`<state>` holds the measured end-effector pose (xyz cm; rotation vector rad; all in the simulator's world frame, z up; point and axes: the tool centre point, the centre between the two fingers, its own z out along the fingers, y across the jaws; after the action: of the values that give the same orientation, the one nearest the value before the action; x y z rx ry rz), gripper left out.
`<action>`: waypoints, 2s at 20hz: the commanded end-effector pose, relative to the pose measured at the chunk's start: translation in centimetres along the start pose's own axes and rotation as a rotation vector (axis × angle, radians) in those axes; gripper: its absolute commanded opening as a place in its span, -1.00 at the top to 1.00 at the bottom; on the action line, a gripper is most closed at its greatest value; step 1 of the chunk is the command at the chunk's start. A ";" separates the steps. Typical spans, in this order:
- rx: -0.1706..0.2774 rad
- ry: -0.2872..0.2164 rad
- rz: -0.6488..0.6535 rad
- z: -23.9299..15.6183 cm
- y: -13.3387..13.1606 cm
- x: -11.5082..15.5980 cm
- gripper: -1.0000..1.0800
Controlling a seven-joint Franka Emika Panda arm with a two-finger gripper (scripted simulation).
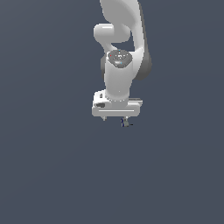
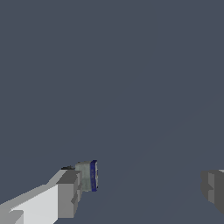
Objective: Pick up the object and move it to a goal position.
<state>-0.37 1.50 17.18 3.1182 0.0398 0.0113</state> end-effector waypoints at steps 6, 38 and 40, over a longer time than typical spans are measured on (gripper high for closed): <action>0.007 -0.020 0.022 0.6 0.8 -0.4 -0.92; 0.024 -0.046 0.420 4.2 -1.7 -2.4 -0.92; 0.024 -0.046 0.470 4.6 -2.2 -2.7 -0.92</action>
<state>-2.87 3.18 12.84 3.0789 -0.6329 -0.0531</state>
